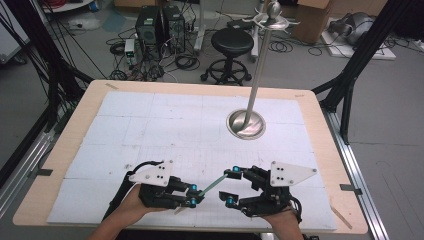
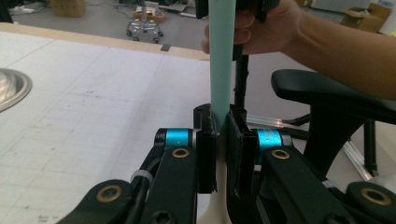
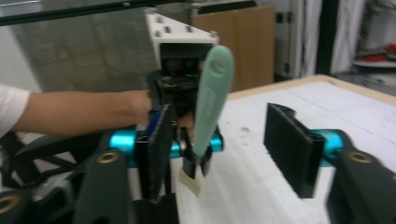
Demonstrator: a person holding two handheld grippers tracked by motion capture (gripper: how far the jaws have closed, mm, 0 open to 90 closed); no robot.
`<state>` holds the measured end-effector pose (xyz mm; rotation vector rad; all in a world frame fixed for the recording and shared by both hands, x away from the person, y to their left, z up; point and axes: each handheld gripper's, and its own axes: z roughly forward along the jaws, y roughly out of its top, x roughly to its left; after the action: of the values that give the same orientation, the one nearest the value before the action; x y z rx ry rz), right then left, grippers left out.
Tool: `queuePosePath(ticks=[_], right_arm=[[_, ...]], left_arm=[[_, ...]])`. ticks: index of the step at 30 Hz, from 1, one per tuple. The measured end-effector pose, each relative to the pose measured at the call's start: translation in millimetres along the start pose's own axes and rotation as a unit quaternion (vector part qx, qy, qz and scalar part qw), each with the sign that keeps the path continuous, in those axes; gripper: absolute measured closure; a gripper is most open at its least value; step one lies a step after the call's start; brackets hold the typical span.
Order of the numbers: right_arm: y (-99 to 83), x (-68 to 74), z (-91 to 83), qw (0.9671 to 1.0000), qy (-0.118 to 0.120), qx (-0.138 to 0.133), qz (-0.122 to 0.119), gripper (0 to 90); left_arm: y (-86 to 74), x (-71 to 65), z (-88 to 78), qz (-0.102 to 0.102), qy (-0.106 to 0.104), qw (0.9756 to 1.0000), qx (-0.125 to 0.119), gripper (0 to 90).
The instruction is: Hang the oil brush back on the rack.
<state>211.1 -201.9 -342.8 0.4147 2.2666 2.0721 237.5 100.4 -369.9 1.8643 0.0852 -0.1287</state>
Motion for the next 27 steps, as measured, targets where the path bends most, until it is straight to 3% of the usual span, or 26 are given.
queuePosePath(ticks=[4,5,9,12,16,17,20,25,27], right_arm=[[1.4,1.3,5.0,0.9997,0.021,-0.002,-0.014,53.5],[1.6,0.8,6.9,0.9994,0.03,-0.003,-0.018,59.9],[2.0,0.0,7.2,0.9989,0.039,-0.01,-0.026,66.6],[2.6,0.5,7.3,0.9978,0.054,-0.013,-0.035,76.2],[2.7,1.2,7.7,0.9969,0.069,-0.014,-0.034,81.9],[3.1,1.1,8.6,0.9974,0.064,-0.012,-0.03,82.4],[4.3,0.1,9.1,0.9984,0.05,-0.008,-0.025,82.5],[11.0,-0.1,8.8,0.9999,0.009,0.002,0.006,82.6],[13.9,0.4,9.5,0.9999,0.0,0.004,0.012,82.6]], left_arm=[[-0.9,-1.5,1.9,-0.001,-0.022,0.9998,-0.001,83.0],[-0.9,-1.5,2.0,0.002,-0.025,0.9997,0.001,83.0],[-1.3,-2.7,2.0,0.0,-0.033,0.9994,0.005,83.0],[-1.4,-3.0,1.9,-0.001,-0.034,0.9994,0.004,82.9],[-2.0,-2.5,1.6,0.0,-0.027,0.9996,0.005,81.2],[-1.9,-2.3,1.7,-0.002,-0.02,0.9998,0.005,72.9],[-1.3,-3.6,0.2,0.006,0.006,0.9999,0.009,68.5],[-2.2,-4.2,4.4,0.021,0.048,0.9982,0.029,66.5],[-2.3,-3.5,6.5,0.023,0.052,0.998,0.029,68.9]])
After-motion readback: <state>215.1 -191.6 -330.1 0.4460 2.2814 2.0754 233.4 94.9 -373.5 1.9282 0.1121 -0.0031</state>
